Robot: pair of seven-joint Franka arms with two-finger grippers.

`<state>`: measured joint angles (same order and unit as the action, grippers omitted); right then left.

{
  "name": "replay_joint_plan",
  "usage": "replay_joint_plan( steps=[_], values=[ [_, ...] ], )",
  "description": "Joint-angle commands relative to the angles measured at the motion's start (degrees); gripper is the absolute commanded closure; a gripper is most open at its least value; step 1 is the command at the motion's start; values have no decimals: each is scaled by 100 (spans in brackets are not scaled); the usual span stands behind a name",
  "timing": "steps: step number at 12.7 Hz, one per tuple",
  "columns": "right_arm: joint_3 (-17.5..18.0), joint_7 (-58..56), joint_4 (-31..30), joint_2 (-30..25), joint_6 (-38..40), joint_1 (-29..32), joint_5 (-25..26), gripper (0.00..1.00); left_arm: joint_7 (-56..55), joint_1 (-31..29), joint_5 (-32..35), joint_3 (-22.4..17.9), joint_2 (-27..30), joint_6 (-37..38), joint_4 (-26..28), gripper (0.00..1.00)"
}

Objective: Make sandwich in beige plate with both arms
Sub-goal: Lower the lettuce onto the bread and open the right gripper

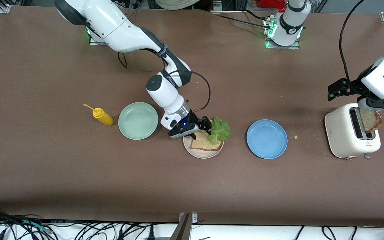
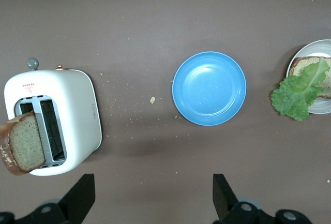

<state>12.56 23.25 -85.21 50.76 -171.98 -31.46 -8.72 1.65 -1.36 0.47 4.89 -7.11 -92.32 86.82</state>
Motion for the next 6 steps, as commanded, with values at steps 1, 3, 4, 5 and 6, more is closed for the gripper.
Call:
replay_joint_plan(
  steps=[1, 3, 4, 5, 6],
  values=[
    [1, -66, 137, 22, -46, 9, 72, 14, 64, -4, 164, 12, -18, -6, -69, 0],
    [-8, -83, 75, -92, -3, 52, 90, 2, 64, -4, 173, 12, -18, -6, -69, 0],
    [-8, -127, -47, -189, 15, 96, 90, 1, 64, -4, 173, 3, -18, -6, -69, 0],
    [-8, -223, -239, -337, 50, 201, 90, 1, 64, -4, 164, 12, -18, -6, -69, 0],
    [1, -329, -442, -496, 146, 289, 90, 1, 64, 5, 164, 12, -10, -6, -69, 0]
  ],
)
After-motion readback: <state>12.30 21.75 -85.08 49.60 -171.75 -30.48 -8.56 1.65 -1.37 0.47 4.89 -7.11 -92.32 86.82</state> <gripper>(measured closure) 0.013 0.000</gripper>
